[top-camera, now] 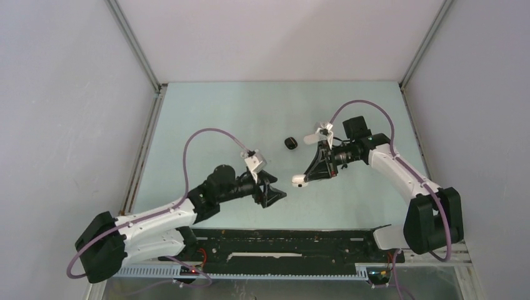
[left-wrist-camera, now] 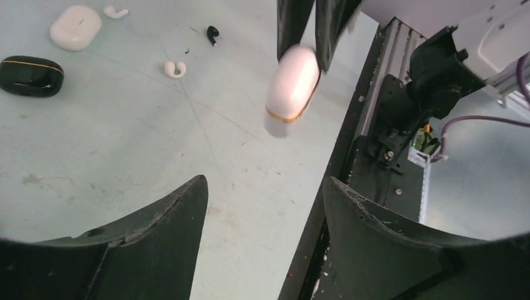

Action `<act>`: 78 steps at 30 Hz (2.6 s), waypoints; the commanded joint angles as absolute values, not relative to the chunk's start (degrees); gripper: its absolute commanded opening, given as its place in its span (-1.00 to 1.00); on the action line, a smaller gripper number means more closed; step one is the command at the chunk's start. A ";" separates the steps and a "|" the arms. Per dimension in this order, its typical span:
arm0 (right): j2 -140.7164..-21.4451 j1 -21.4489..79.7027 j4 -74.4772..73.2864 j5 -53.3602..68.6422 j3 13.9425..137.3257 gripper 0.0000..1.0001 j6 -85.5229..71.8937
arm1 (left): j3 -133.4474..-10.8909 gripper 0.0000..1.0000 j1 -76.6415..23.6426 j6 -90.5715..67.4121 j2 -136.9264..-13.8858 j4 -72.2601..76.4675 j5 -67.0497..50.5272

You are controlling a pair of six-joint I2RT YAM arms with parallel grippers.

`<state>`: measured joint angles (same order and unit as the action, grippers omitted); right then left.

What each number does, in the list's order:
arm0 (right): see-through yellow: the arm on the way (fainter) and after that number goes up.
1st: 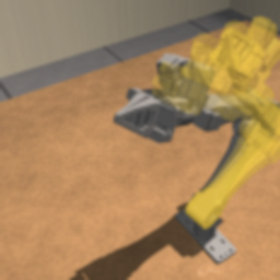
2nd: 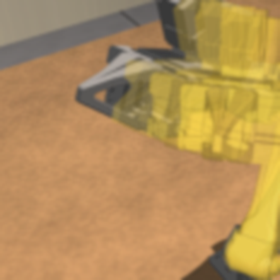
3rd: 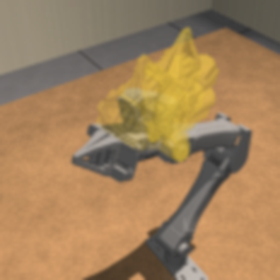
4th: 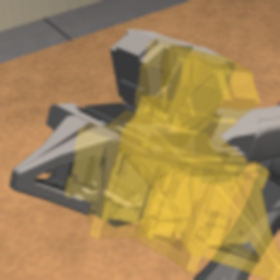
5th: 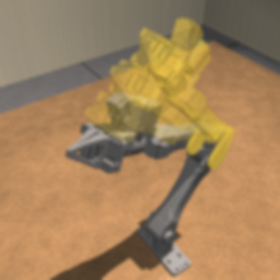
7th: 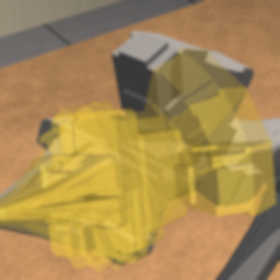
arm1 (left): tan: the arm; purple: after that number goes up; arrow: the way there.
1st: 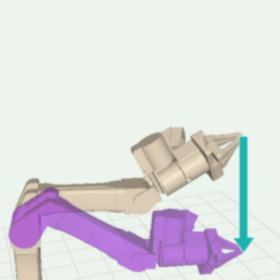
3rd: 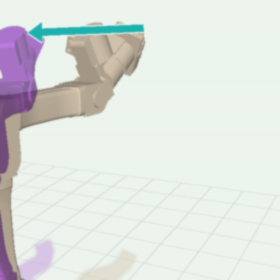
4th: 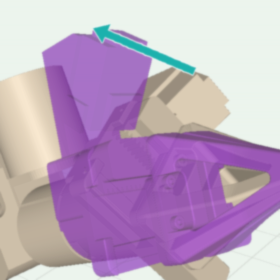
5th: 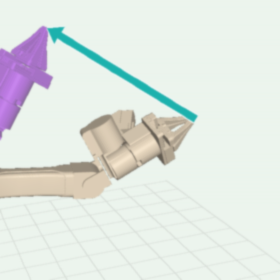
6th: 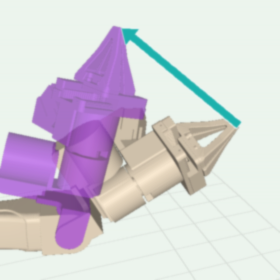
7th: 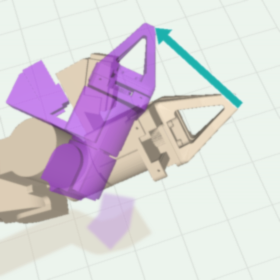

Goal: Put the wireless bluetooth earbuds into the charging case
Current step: Pass from the left arm to the right, then pass from the right arm to the left

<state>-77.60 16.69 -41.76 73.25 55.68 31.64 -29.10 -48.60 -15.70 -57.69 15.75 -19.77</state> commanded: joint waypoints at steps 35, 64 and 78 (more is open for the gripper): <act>-83.18 10.07 -42.59 93.12 57.66 -0.88 26.39 | -27.77 -0.02 -51.99 -31.81 -83.00 67.05 -27.76; -83.80 10.08 -45.52 91.87 57.66 -0.78 30.17 | -28.77 -0.78 -51.98 -32.41 -86.13 69.19 -29.81; -83.25 10.21 -34.44 83.46 57.66 -0.08 16.40 | -27.54 -1.00 -53.49 -24.35 -85.08 65.02 -31.29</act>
<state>-83.83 10.15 -41.28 86.91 55.70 23.27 -27.49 -52.60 -28.27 -86.15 64.60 -29.98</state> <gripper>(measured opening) 0.454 0.262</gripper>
